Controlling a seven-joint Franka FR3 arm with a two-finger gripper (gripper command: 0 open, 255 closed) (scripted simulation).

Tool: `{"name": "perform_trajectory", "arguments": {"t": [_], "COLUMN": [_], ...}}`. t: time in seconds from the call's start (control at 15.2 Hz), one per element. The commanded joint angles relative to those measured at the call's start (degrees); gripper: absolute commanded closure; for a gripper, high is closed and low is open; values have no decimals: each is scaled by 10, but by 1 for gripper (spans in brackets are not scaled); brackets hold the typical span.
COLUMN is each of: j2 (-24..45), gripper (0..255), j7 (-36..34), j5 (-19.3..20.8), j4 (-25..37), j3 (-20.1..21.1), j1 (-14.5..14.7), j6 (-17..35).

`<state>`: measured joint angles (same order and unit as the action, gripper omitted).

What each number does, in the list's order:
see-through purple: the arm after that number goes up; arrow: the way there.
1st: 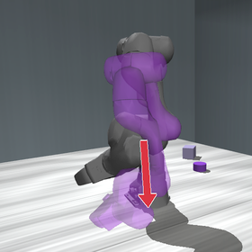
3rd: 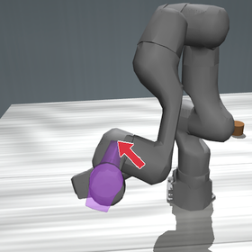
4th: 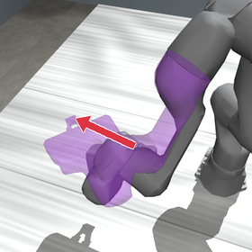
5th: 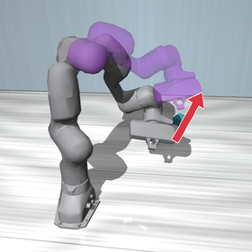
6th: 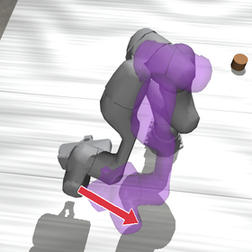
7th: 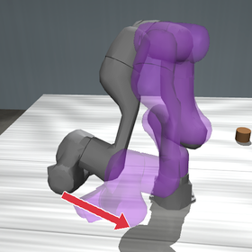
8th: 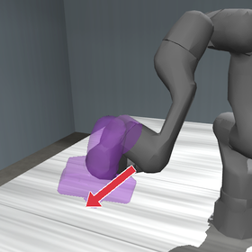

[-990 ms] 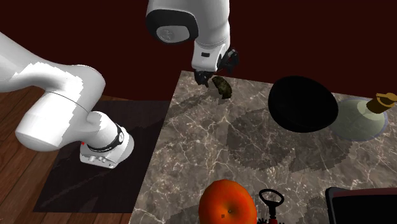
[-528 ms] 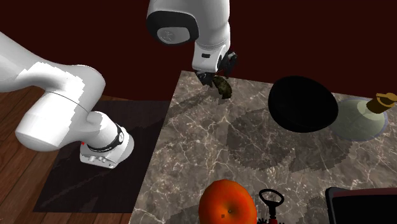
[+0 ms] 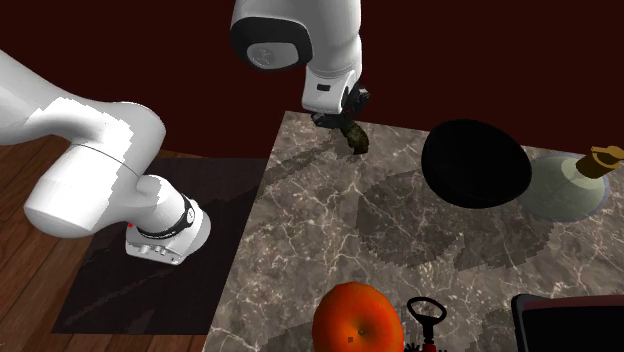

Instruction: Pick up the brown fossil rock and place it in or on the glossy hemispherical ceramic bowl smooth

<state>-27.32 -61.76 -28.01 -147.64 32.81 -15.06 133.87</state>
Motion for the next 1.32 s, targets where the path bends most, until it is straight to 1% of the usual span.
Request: {"name": "perform_trajectory", "arguments": {"t": [0.0, 0.07, 0.2, 0.26, 0.73, 1.25], "j2": [0, 0, 96, 118, 151, 151], "gripper": [255, 0, 0, 0, 0, 0], "j7": [0, 0, 47, 54, 51, 51], "j5": [0, 0, 42, 51, 49, 49], "j4": [0, 0, 111, 135, 105, 105], "j3": [0, 0, -31, -35, -17, -17], "j1": [0, 0, -24, -29, -25, -25], "j6": [0, 0, -111, -134, -69, -69]}}
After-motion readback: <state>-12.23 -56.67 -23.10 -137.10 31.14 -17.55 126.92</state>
